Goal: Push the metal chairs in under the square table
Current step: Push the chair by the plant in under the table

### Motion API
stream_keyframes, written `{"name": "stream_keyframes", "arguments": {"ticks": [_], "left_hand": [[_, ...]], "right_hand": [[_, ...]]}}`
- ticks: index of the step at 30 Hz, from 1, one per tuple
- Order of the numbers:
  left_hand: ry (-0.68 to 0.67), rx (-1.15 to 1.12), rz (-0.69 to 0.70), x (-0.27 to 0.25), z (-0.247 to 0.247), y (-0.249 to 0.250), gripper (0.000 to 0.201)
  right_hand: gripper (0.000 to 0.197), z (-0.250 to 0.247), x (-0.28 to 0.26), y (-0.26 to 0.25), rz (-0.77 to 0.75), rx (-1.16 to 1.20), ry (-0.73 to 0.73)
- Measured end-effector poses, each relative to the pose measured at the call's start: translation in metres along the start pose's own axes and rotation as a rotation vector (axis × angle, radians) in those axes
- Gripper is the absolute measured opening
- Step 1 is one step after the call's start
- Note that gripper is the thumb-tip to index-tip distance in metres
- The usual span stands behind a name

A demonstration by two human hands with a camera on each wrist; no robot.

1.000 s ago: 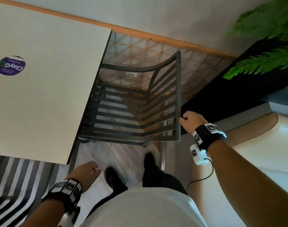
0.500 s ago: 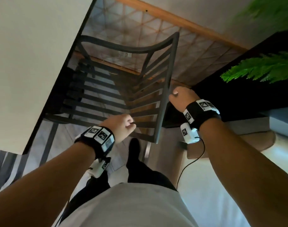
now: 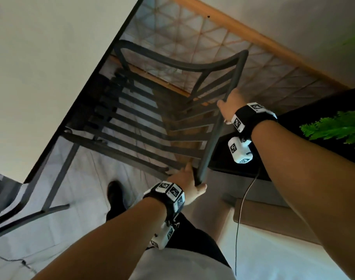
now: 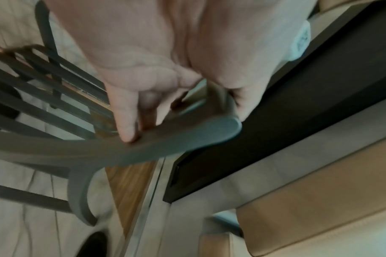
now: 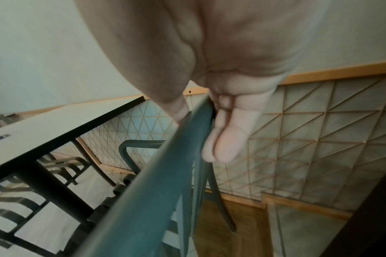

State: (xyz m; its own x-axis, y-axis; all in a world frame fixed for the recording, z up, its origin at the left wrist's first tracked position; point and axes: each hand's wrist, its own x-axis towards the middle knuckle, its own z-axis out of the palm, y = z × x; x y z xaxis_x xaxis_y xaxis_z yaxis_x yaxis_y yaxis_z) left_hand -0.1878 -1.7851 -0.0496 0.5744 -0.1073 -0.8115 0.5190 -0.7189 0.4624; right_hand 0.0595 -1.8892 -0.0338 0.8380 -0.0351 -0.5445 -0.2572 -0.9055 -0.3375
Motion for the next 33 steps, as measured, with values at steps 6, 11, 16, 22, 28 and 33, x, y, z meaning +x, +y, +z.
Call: {"name": "stream_keyframes", "arguments": {"ticks": [6, 11, 16, 22, 28, 33], "left_hand": [[-0.014, -0.016, -0.017, 0.003, 0.008, 0.01, 0.091], [-0.033, -0.038, 0.001, 0.001, -0.001, -0.004, 0.084], [-0.074, -0.027, 0.028, -0.015, -0.012, -0.018, 0.087], [-0.063, -0.009, 0.039, -0.025, -0.019, -0.039, 0.089], [0.007, -0.023, 0.053, -0.014, -0.024, -0.032, 0.084], [0.033, -0.006, 0.039, -0.001, -0.027, -0.013, 0.086]], "right_hand": [[0.063, -0.004, 0.031, -0.012, 0.056, 0.111, 0.045], [0.046, -0.004, 0.026, -0.011, 0.068, 0.121, 0.006], [0.068, 0.004, 0.016, -0.014, 0.04, 0.179, 0.093], [0.065, 0.006, 0.007, -0.027, 0.043, 0.131, 0.063], [0.055, -0.001, 0.025, -0.043, 0.075, 0.221, -0.031], [0.042, -0.012, 0.044, -0.059, 0.148, 0.321, -0.059]]}}
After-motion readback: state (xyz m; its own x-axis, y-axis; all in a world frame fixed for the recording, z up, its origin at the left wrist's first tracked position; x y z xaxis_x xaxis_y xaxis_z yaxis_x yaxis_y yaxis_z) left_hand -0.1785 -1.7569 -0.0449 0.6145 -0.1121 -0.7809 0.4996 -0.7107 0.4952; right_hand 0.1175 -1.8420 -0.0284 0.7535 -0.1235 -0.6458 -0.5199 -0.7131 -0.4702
